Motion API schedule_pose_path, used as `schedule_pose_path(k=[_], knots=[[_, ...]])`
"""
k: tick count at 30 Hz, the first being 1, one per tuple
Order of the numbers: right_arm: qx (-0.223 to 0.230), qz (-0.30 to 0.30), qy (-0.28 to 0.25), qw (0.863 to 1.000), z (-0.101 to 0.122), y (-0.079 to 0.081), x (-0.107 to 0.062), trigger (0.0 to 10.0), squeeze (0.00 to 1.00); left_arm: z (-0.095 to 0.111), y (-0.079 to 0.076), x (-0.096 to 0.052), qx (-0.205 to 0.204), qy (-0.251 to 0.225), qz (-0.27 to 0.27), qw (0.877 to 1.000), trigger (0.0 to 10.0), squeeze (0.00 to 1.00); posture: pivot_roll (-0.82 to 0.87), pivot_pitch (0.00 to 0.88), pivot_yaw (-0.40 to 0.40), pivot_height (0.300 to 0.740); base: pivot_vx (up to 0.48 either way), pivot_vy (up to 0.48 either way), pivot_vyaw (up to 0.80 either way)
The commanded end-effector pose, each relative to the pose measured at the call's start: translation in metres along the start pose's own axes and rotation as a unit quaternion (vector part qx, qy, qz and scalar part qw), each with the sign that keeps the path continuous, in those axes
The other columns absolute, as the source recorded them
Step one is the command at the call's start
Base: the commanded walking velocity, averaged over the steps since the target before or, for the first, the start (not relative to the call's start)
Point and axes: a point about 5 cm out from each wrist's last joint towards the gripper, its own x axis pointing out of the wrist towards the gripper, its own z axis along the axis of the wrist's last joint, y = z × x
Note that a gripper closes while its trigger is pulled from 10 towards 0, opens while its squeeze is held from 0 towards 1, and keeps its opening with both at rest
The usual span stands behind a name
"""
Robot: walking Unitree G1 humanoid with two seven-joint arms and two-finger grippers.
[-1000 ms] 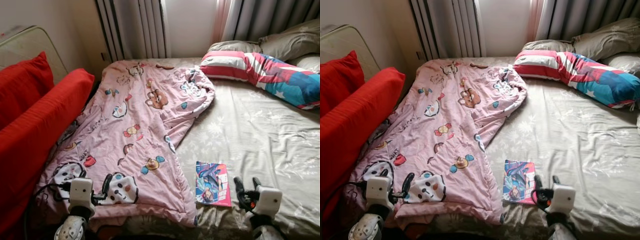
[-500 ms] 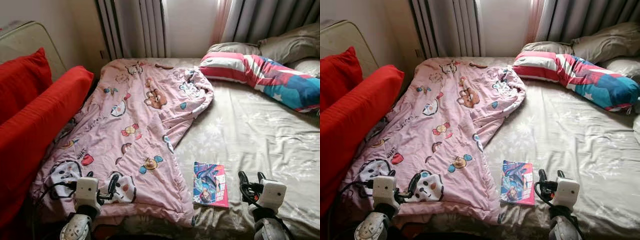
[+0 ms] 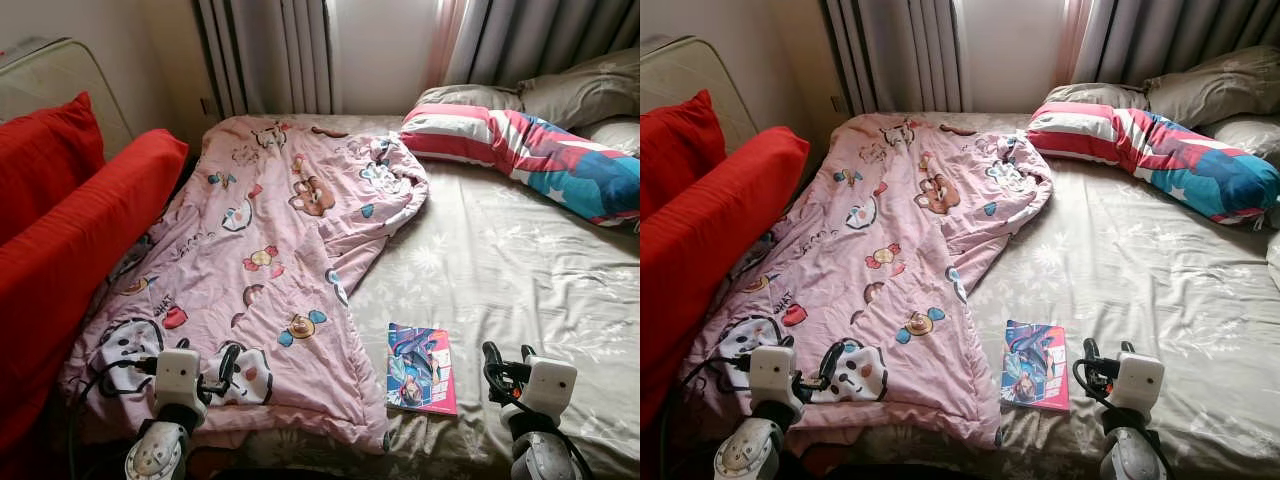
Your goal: Clean up the room
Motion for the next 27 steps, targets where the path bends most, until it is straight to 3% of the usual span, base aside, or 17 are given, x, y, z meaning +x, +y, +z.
schedule_pose_path(k=[1,27], knots=[[0.004,-0.010,0.001,1.000,0.0009,-0.0037,0.0000,10.0,0.00,-0.0008,0.0013,0.0016,0.005,0.008,-0.003,1.000,10.0,0.00,-0.08,0.024,0.018,0.737,0.000,0.000,-0.79],[0.000,0.009,-0.007,1.000,0.0045,0.0044,0.0040,10.0,0.00,-0.0026,-0.0047,0.0007,0.001,0.008,-0.009,1.000,10.0,0.00,-0.07,0.023,0.007,0.737,0.239,0.000,-0.05]])
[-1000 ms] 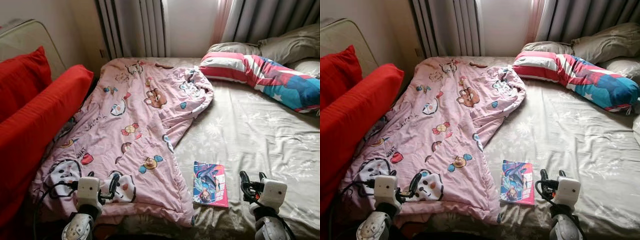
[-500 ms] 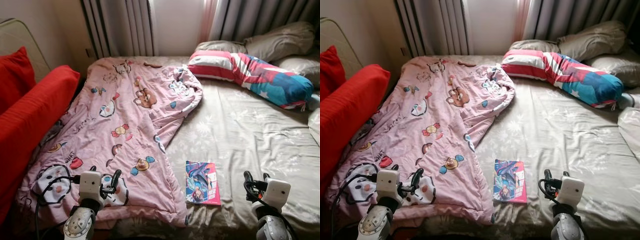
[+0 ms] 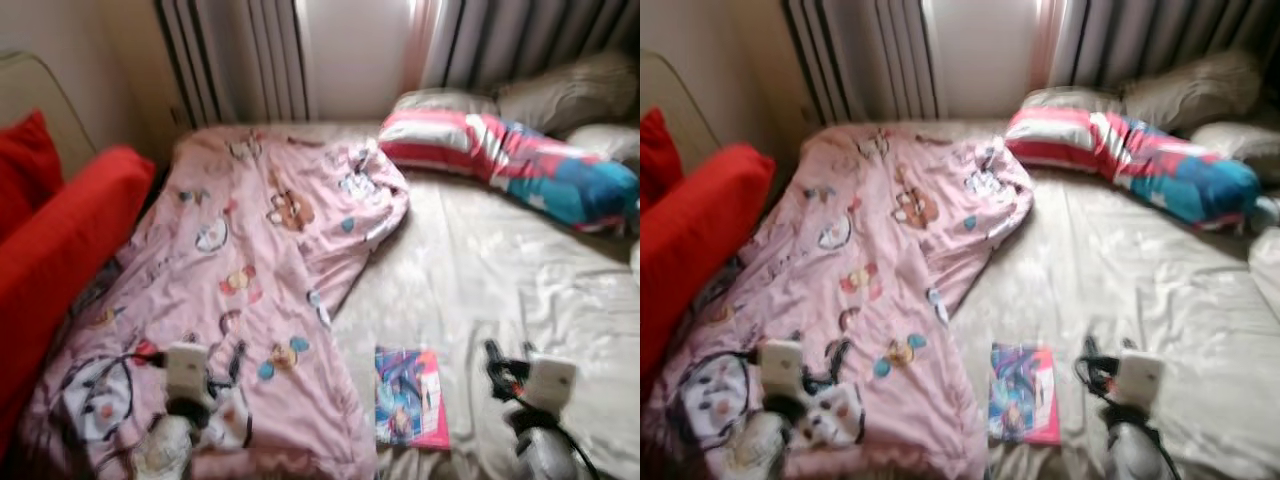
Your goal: Clean up the room
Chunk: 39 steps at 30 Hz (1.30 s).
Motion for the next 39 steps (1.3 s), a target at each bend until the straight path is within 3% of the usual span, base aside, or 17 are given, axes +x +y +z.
schedule_pose_path(k=[1,16,25,39], knots=[[0.010,0.012,-0.004,1.000,0.001,0.011,0.002,10.0,0.00,-0.003,0.013,-0.004,0.010,0.009,0.016,1.000,10.0,0.00,-0.07,0.024,0.006,0.737,0.000,0.000,0.00],[0.007,0.024,-0.001,1.000,0.000,0.016,0.002,10.0,0.00,0.000,0.014,-0.006,0.013,0.003,0.015,1.000,10.0,0.00,-0.07,0.029,0.014,0.737,0.000,0.000,0.00],[-0.010,0.030,0.026,0.999,-0.007,0.016,-0.001,10.0,0.00,0.001,0.012,-0.005,0.014,0.002,0.010,1.000,10.0,0.00,-0.08,0.042,0.019,0.737,0.000,0.000,0.00],[-0.009,0.042,0.033,0.999,-0.009,0.021,-0.002,10.0,0.00,0.001,0.013,-0.005,0.014,0.003,0.011,1.000,10.0,0.00,-0.08,0.051,0.021,0.646,0.000,0.000,0.00]])
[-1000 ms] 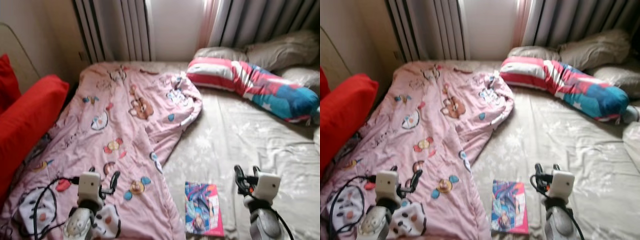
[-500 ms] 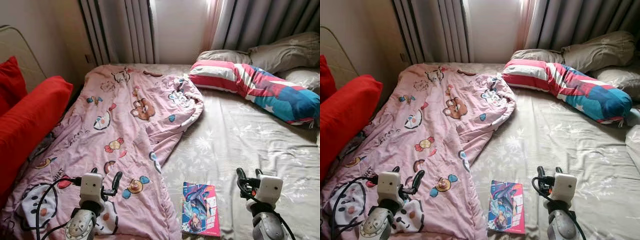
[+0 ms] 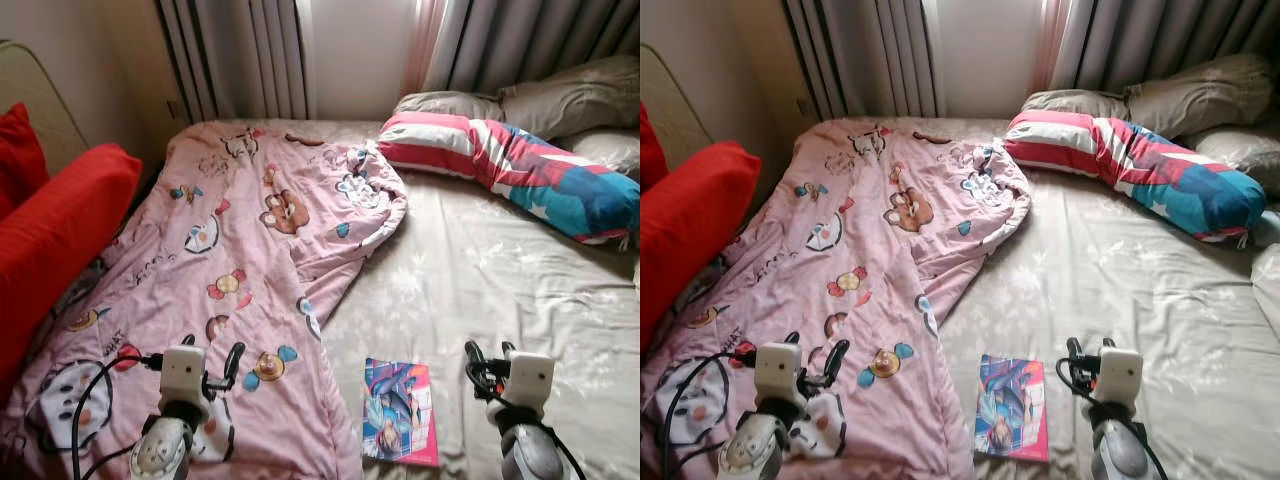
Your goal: Clean up the room
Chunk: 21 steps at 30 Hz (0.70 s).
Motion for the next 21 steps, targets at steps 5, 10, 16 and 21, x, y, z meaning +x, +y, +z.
schedule_pose_path(k=[5,10,16,21], knots=[[0.006,-0.001,0.004,1.000,-0.0038,0.0002,-0.0042,10.0,0.00,-0.0003,0.0022,-0.0013,0.006,0.005,-0.001,1.000,10.0,0.00,-0.08,0.052,0.023,0.642,0.000,0.000,0.00],[0.007,0.002,0.010,1.000,-0.0057,0.0003,-0.0049,10.0,0.00,-0.0003,0.0019,-0.0007,0.008,0.007,-0.003,1.000,10.0,0.00,-0.08,0.054,0.024,0.642,0.000,0.000,0.00],[0.011,0.015,0.019,1.000,-0.0094,0.0042,-0.0065,10.0,0.00,-0.0009,0.0019,-0.0010,0.010,0.009,-0.004,1.000,10.0,0.00,-0.07,0.057,0.031,0.642,0.000,0.000,0.00],[0.014,0.021,0.024,0.999,-0.0106,0.0066,-0.0065,10.0,0.00,-0.0011,0.0024,-0.0010,0.012,0.011,-0.005,1.000,10.0,0.00,-0.07,0.058,0.034,0.642,0.000,0.000,0.00]])
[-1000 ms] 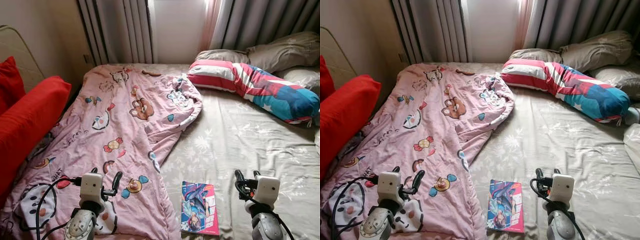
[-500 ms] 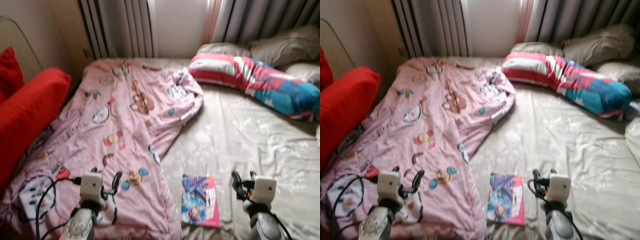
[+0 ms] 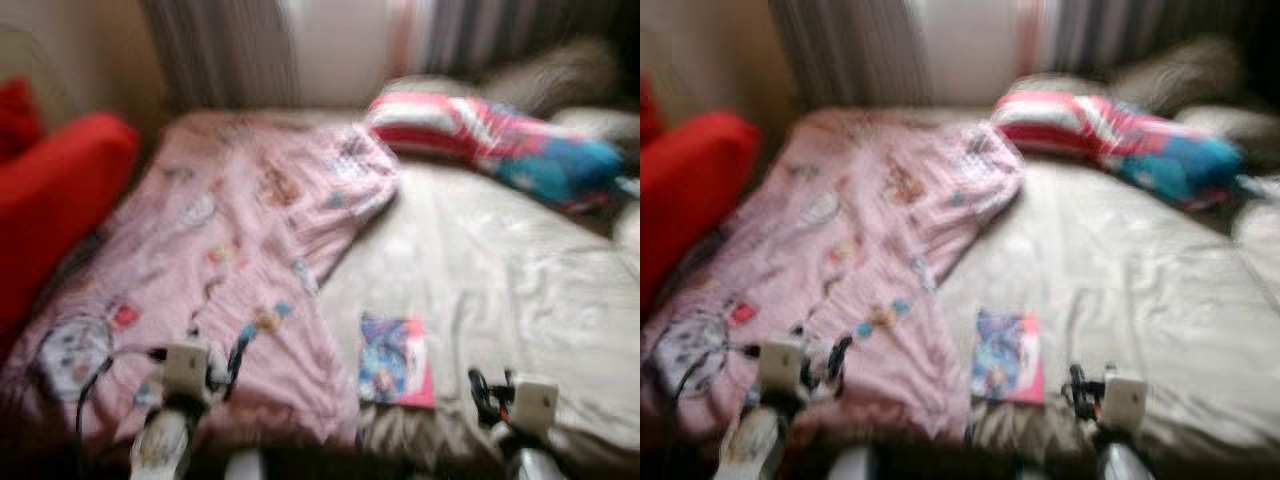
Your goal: Clean up the room
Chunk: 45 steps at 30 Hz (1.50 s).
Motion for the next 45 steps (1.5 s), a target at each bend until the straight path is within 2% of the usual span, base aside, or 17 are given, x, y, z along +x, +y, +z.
schedule_pose_path(k=[1,10,16,24,38,42,45], knots=[[0.006,0.008,0.009,1.000,-0.005,0.006,-0.003,10.0,0.00,0.002,0.004,0.002,0.008,0.001,0.000,1.000,10.0,0.00,-0.07,0.059,0.034,0.642,0.000,0.000,0.00],[0.009,0.012,0.014,1.000,-0.007,0.008,-0.002,10.0,0.00,0.002,0.004,0.003,0.011,0.005,-0.005,1.000,10.0,0.00,-0.07,0.058,0.040,0.642,0.000,0.000,0.00],[0.001,0.012,0.036,0.999,-0.011,0.009,-0.001,10.0,0.00,0.001,0.004,0.002,0.009,0.007,-0.007,1.000,10.0,0.00,-0.07,0.054,0.044,0.642,0.000,0.000,0.00],[0.007,0.012,0.026,1.000,-0.010,0.010,0.000,10.0,0.00,0.002,0.002,0.004,0.008,0.006,-0.011,1.000,10.0,0.00,-0.07,0.055,0.048,0.599,0.000,0.000,0.00],[0.002,0.011,0.041,0.999,-0.010,0.017,0.007,10.0,0.00,0.004,0.006,0.005,0.008,0.003,-0.007,1.000,10.0,0.00,-0.06,0.064,0.056,0.599,0.000,0.000,0.00],[0.010,0.012,0.030,0.999,-0.008,0.019,0.007,10.0,0.00,0.006,0.006,0.006,0.009,0.002,-0.007,1.000,10.0,0.00,-0.06,0.063,0.057,0.576,0.000,0.000,0.00],[0.010,0.011,0.028,0.999,-0.008,0.019,0.008,10.0,0.00,0.006,0.006,0.007,0.009,0.002,-0.007,1.000,10.0,0.00,-0.06,0.062,0.057,0.576,0.000,0.000,0.00]])
